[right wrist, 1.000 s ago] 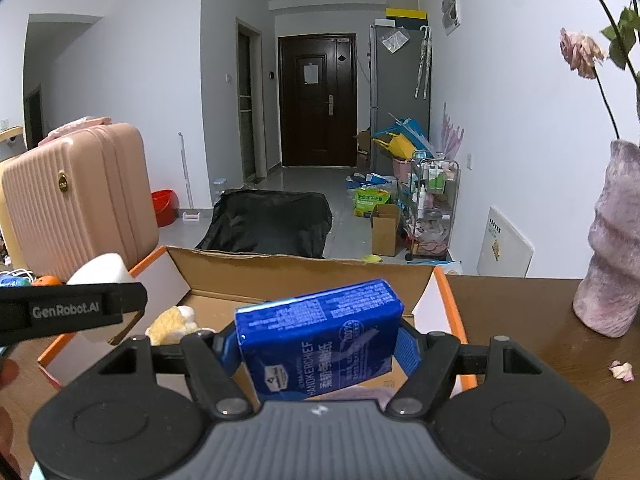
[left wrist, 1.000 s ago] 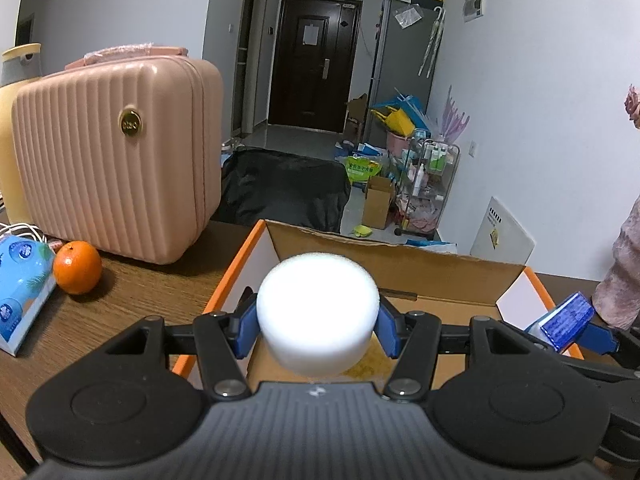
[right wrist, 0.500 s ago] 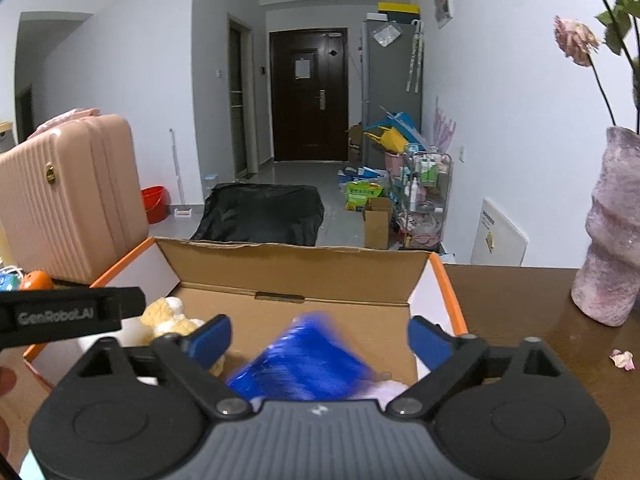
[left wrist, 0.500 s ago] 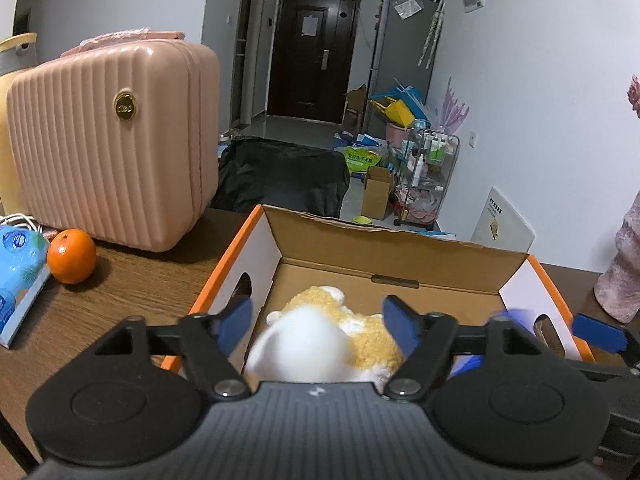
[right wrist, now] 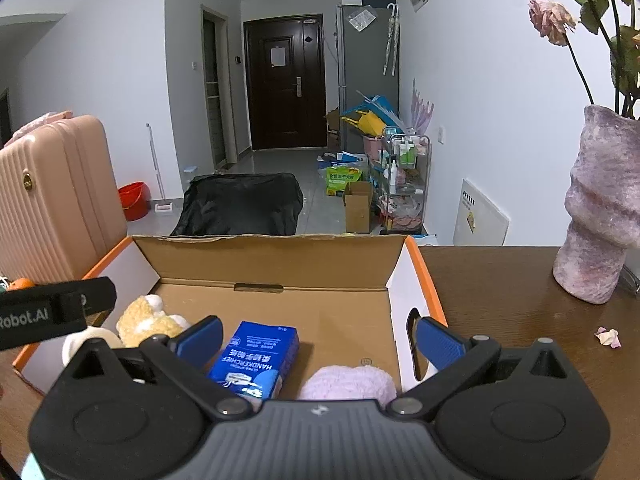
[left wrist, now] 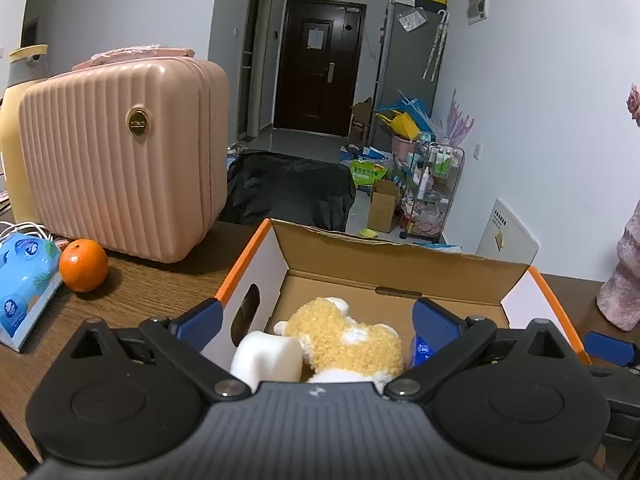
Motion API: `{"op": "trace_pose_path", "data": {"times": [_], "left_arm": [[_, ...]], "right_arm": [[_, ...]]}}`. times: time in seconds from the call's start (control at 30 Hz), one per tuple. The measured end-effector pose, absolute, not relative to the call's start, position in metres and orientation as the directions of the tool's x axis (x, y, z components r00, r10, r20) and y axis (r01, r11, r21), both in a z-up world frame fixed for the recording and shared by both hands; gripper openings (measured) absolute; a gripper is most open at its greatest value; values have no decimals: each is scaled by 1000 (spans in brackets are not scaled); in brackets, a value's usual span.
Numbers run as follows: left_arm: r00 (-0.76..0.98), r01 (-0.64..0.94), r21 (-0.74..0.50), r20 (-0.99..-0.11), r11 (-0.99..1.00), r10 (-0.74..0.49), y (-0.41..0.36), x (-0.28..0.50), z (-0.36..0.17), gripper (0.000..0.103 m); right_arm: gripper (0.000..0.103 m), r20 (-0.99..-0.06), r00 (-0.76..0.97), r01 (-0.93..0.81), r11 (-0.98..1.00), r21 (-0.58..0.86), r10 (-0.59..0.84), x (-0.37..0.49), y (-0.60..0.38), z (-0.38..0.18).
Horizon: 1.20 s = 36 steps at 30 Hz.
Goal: Organize soft objects
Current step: 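Open both tools to drop the cylinder and carton into the box, then withdraw both open tools from the box back over the table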
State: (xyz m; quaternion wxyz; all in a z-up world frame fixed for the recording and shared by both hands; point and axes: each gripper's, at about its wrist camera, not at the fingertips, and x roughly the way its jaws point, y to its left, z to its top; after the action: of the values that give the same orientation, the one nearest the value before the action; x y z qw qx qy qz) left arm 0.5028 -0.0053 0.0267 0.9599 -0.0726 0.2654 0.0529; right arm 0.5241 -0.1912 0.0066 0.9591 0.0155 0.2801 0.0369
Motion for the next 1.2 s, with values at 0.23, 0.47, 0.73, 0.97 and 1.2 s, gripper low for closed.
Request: {"op": "trace_pose_path", "data": {"times": [0.23,0.47,0.73,0.97,1.2], "left_arm": [[858,-149,-119,-510,982,69,-5,493,32,103],[869,-139,-110,-491,984,68,-5,472,37,103],[877,-129,-93,-475,987,70,0,444,39,103],[888,-108,-76,-456,991,62,1,417,37,103],[883,-76,-51,-467,996,43,-1,392,31,103]], "right_arm": [[103,-533,843,-56,997,53,76,510,-192,14],[103,-521,851,-60,997,42,73,484,-197,21],[103,-492,868,-65,998,23,68,452,-200,26],[103,-461,883,-78,996,31,84,424,-206,26],[103,-443,892,-93,996,18,91,390,-209,22]]}}
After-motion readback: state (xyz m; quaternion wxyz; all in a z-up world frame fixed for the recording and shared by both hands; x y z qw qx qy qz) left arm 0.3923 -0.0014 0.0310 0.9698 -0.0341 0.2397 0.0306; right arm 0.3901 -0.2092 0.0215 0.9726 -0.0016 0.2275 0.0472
